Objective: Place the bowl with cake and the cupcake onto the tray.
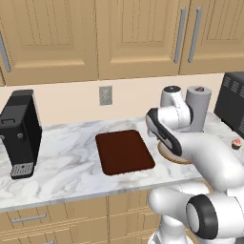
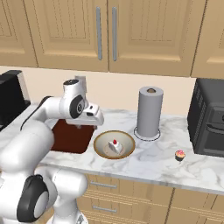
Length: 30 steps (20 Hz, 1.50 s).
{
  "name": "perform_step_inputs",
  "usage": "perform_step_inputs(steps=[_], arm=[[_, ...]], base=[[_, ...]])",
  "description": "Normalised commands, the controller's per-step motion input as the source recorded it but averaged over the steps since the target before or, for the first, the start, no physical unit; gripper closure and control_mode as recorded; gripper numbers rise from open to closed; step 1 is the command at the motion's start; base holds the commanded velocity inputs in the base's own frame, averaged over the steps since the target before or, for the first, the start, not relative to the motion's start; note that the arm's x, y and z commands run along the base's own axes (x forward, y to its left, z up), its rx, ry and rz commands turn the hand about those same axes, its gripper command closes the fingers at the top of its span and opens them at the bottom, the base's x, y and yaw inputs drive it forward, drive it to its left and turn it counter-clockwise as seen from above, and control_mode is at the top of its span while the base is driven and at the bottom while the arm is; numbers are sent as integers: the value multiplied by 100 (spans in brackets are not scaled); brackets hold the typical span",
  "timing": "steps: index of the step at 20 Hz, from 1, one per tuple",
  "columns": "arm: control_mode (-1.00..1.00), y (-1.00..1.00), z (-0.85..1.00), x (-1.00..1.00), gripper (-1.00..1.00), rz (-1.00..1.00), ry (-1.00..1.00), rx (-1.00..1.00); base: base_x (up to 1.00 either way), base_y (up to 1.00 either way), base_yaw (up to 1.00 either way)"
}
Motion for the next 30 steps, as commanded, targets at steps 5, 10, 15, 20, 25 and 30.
perform_step_inputs(steps=[5, 10, 15, 20, 25, 30], arm=[[-100, -14, -28, 57, -100, -9, 3, -1], [-100, -13, -22, 65, -100, -9, 10, 0], [-100, -16, -26, 60, -100, -7, 14, 0], [-100, -16, -32, 30, -100, -11, 11, 0], [-100, -3, -34, 22, -100, -10, 0, -1], [-100, -2, -38, 8, -100, -9, -4, -2]], base=[[0, 0, 0], [0, 0, 0], [0, 0, 0], [0, 0, 0], [0, 0, 0], [0, 0, 0]])
